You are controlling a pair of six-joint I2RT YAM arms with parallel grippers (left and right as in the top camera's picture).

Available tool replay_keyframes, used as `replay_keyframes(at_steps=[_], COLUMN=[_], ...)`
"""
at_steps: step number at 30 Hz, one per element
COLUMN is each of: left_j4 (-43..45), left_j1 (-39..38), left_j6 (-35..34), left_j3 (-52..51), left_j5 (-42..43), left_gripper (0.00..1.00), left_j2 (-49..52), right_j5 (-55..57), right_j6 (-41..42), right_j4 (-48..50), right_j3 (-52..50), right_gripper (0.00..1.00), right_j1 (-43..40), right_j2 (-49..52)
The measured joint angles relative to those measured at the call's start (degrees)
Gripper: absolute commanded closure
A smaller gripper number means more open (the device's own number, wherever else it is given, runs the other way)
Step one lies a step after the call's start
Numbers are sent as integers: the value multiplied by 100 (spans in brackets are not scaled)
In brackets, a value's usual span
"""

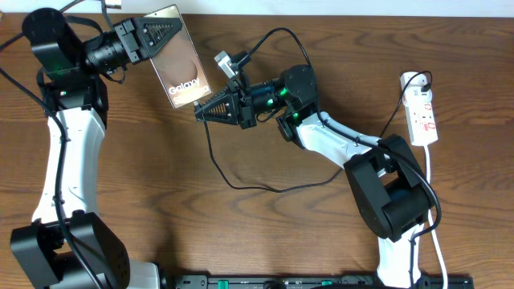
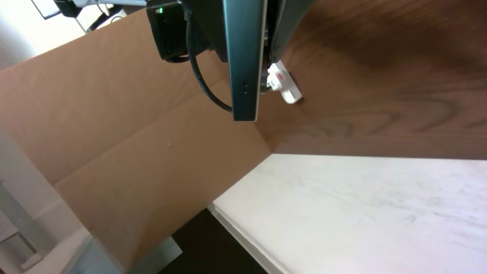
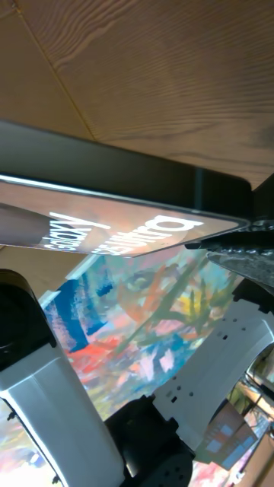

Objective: Plug charger to phone and switch on socket

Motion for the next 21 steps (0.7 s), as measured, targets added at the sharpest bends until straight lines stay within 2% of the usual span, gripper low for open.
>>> replay_keyframes(at_steps=[21], left_j4=[7], left_j1=[0], left_j6=[-101], left_j3=[0], left_j5=[-4], left_gripper=[92], left_j2=[0], right_j5=[15], right_j6=[0], right_j4=[0], right_j3=[0], right_gripper=[99], right_j1=[0], right_j2=[0])
